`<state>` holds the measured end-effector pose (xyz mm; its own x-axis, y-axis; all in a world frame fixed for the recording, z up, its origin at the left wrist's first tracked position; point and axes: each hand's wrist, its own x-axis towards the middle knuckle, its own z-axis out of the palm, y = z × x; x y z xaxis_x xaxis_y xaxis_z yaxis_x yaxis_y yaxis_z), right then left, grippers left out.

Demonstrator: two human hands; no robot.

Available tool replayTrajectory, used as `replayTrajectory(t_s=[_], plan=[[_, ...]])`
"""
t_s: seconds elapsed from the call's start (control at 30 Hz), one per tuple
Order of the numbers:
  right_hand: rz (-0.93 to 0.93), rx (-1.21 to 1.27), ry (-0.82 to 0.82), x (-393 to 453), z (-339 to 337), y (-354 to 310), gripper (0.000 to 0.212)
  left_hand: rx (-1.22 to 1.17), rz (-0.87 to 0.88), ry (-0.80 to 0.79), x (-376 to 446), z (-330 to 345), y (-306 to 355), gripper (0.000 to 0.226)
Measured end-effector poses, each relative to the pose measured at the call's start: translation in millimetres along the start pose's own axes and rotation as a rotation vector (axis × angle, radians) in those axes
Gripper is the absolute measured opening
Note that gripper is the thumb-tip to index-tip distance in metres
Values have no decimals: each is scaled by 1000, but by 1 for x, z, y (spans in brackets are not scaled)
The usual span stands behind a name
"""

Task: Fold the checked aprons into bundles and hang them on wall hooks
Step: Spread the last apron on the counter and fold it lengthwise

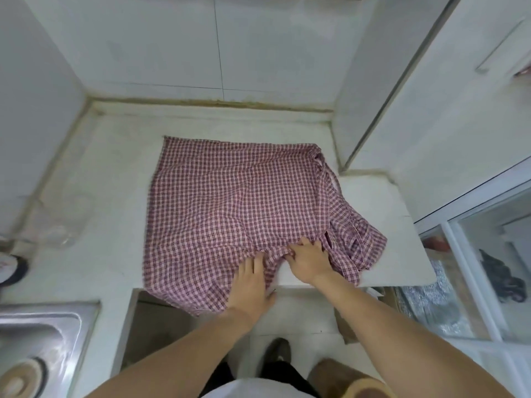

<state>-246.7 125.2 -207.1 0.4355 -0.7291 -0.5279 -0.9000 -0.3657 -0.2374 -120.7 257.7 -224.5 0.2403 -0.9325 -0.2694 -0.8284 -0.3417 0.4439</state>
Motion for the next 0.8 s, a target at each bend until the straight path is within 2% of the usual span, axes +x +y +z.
replayTrajectory(t_s=[0.07, 0.13, 0.23, 0.3, 0.37, 0.5, 0.6, 0.7, 0.73, 0.8], plan=[[-40, 71, 27, -1, -1, -7, 33, 34, -119, 16, 3, -1, 1, 89], [-107, 27, -4, -7, -2, -12, 32, 184, -167, 20, 5, -9, -2, 74], [-196, -51, -18, -20, 11, 4, 44, 332, -149, -21, 5, -11, -14, 59], [-184, -16, 55, -28, 17, 25, 52, 353, -120, -26, 3, -9, -21, 58], [-158, -6, 108, -36, 13, 49, 52, 361, -89, -50, 1, -12, -28, 57], [-22, -151, 103, -47, -17, 101, 49, 361, -61, -125, 8, -30, -44, 58], [248, -275, 195, -47, -53, 153, 49, 276, -138, -141, 17, -48, -60, 39], [504, -196, 292, -43, -81, 177, 62, 144, -248, -151, 18, -67, -64, 23], [492, -227, 347, -43, -81, 170, 59, 97, -269, -156, 17, -73, -61, 25], [306, -273, 474, -47, -69, 137, 43, -24, -287, -151, 17, -77, -53, 25]])
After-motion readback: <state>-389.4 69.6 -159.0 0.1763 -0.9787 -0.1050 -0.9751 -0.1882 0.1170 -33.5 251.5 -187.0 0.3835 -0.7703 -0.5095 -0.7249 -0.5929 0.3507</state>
